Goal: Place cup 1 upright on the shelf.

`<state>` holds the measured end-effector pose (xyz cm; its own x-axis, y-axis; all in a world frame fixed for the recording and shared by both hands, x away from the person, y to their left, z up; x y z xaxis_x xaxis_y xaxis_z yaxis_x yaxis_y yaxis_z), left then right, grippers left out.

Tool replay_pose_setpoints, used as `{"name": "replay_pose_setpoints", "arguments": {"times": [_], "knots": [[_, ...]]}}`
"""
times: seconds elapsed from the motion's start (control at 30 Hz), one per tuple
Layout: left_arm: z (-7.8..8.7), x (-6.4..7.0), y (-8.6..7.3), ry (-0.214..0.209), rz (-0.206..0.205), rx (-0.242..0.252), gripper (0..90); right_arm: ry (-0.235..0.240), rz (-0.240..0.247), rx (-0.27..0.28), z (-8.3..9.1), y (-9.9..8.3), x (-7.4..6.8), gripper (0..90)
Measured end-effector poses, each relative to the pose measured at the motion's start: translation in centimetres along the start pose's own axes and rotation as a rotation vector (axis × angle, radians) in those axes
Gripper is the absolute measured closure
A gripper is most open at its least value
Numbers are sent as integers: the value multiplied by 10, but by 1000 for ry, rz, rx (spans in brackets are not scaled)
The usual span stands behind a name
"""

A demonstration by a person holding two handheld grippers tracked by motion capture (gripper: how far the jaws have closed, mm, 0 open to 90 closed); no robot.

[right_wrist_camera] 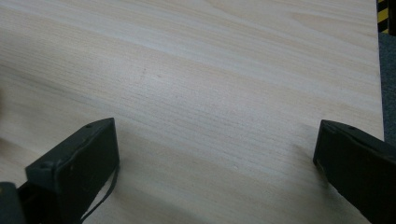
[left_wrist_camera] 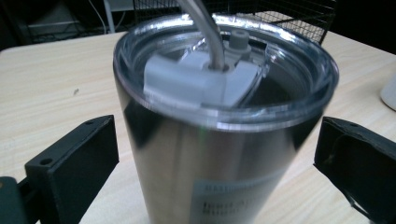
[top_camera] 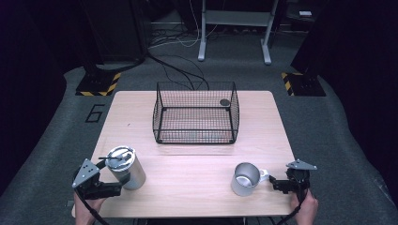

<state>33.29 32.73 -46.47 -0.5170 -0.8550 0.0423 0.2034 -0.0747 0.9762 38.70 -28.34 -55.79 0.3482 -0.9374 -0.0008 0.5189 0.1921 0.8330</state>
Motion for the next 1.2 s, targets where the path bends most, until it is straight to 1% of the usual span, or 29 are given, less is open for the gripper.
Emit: {"name": "replay_pose_setpoints", "arguments": {"times": [0.1,0.13,0.2,0.3,0.43,0.47,0.53,0.57,0.6,0.67,0.73,0.87,1.03,1.1,1.2], "knots": [[-5,2,3,4,-13,5,0,0,0,0,0,0,0,0],[-5,2,3,4,-13,5,0,0,1,0,0,0,0,0],[-9,2,5,13,-2,23,0,-1,1,0,0,0,0,0],[-13,3,6,31,-20,16,0,0,0,0,0,0,0,0],[-16,4,8,43,-16,24,0,0,0,0,0,0,0,0],[-16,4,8,50,-31,15,3,0,-1,0,0,0,0,0],[-19,6,8,66,-30,22,4,0,0,0,0,0,0,0],[-19,6,8,76,-37,13,9,0,-1,0,0,0,0,0],[-20,6,7,82,-44,13,32,0,0,0,0,0,0,0],[-20,6,7,78,-43,17,34,-1,0,0,0,0,0,0],[-20,6,6,71,-36,34,36,-1,0,0,0,0,0,0],[-19,5,5,58,-39,46,40,-1,-1,0,0,0,0,0],[-20,6,5,33,-48,41,41,-1,-2,0,0,0,0,0],[-20,7,6,26,-60,34,41,-1,0,-1,0,0,0,0],[-21,8,6,22,-67,32,41,-1,0,0,0,0,0,0]]}}
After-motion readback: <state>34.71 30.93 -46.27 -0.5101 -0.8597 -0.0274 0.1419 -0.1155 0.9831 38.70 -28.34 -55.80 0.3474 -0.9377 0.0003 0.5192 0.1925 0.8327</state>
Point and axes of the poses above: each handheld gripper's, and its own axes: z roughly backward along the jaws, y roughly out of its top, x roughly to its right, the point moved 4 cm from there along -z, roughly forward along the jaws, and after that the axes turned 10 degrees about x, right-handed, at the moved point
